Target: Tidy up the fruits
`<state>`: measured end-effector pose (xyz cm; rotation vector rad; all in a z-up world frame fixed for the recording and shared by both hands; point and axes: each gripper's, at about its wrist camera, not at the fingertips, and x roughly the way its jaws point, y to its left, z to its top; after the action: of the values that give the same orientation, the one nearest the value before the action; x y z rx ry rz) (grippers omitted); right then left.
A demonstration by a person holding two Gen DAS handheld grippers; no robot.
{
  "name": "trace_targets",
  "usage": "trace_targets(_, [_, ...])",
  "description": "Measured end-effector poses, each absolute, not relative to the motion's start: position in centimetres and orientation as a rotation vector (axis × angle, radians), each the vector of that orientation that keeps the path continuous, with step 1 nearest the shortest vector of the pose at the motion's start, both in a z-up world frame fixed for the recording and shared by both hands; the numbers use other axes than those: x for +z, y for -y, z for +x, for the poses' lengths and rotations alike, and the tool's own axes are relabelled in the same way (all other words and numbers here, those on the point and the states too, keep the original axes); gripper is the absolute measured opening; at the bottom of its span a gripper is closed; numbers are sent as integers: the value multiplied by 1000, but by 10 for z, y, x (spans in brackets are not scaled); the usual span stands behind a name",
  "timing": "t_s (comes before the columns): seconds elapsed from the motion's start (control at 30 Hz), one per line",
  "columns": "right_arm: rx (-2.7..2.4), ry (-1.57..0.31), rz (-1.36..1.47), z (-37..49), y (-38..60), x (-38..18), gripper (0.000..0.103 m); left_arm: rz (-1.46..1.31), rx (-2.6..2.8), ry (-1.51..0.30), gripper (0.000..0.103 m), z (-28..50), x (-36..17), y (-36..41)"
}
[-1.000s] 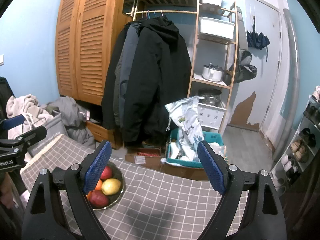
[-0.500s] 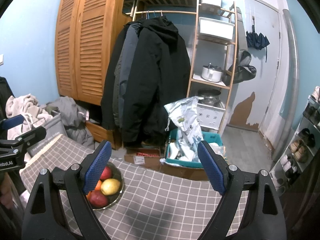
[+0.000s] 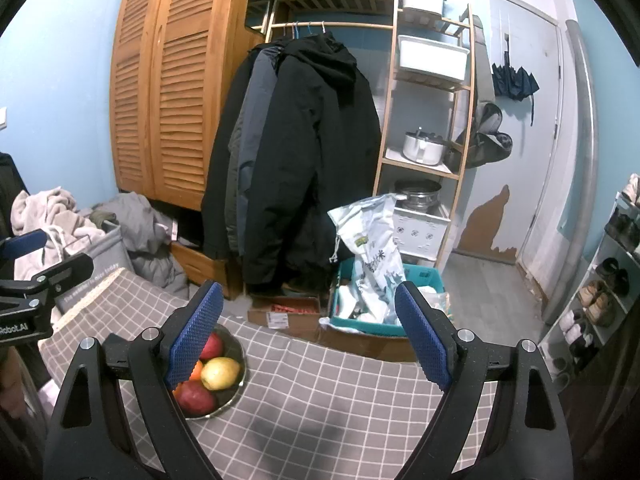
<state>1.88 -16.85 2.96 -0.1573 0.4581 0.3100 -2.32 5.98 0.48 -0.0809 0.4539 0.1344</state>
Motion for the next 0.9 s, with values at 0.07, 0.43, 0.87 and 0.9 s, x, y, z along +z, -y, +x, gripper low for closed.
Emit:
trace_targets(0.07, [309, -458, -157, 19, 168, 30, 86, -80, 138, -448, 102, -24, 5, -61])
trace_targets(0.43, [310, -457, -157, 18, 168, 29, 86, -73, 155, -438, 102, -27, 9, -58])
trace_targets(0.87, [310, -457, -158, 18, 168, 28, 86, -74, 152, -441, 102, -26, 10, -58])
trace_targets(0.9, [309, -456, -158, 17, 168, 28, 86, -74, 153, -443, 102, -26, 10, -58])
